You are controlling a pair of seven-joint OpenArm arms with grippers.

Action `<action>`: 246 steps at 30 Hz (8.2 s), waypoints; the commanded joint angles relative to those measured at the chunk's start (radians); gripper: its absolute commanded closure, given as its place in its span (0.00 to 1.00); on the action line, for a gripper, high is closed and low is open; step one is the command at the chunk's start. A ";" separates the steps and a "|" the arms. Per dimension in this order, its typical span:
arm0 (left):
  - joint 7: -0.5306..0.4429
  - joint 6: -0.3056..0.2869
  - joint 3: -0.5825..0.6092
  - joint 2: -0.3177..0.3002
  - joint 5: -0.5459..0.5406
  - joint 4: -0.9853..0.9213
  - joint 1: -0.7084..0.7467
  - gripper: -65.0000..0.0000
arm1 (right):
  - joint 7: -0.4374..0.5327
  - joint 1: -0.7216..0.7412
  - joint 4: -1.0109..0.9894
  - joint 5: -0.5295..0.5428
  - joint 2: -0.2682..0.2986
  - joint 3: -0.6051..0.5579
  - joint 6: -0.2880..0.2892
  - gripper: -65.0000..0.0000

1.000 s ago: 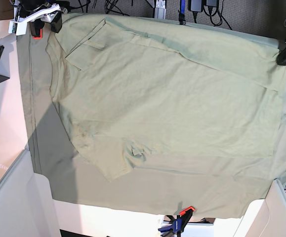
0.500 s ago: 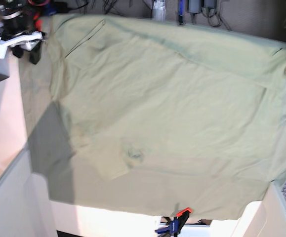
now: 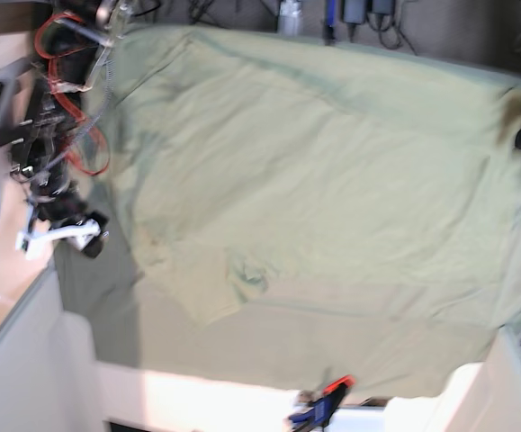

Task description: Fold the T-shirt properly

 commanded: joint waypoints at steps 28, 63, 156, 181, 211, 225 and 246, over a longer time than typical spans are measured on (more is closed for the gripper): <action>-0.256 0.032 0.389 -0.031 0.237 -0.571 -0.716 0.36 | -0.064 0.153 -0.262 -0.048 -0.044 -0.221 0.097 0.45; -0.398 0.064 0.628 0.145 0.406 -1.170 -1.139 0.40 | -0.075 0.154 -0.262 -0.047 -0.045 -0.221 0.097 0.45; 0.088 -0.009 0.562 -0.120 -0.090 -0.639 -0.669 1.00 | -0.128 -0.121 0.122 0.041 -0.079 -0.161 0.135 0.46; 0.076 -0.009 0.562 -0.127 -0.094 -0.639 -0.668 1.00 | -0.335 -0.172 0.373 0.078 -0.088 -0.285 0.135 1.00; 0.225 -0.009 0.562 -0.261 -0.240 -0.486 -0.513 0.81 | -0.375 -0.836 1.008 0.110 -0.012 -0.159 0.134 0.69; 0.098 0.002 0.419 -0.255 0.019 -0.486 -0.459 0.44 | -0.339 -0.835 1.008 0.111 -0.014 -0.159 0.134 0.46; 0.121 -0.002 0.419 -0.139 -0.033 -0.486 -0.369 0.44 | -0.333 -0.836 1.008 0.111 -0.014 -0.159 0.134 0.46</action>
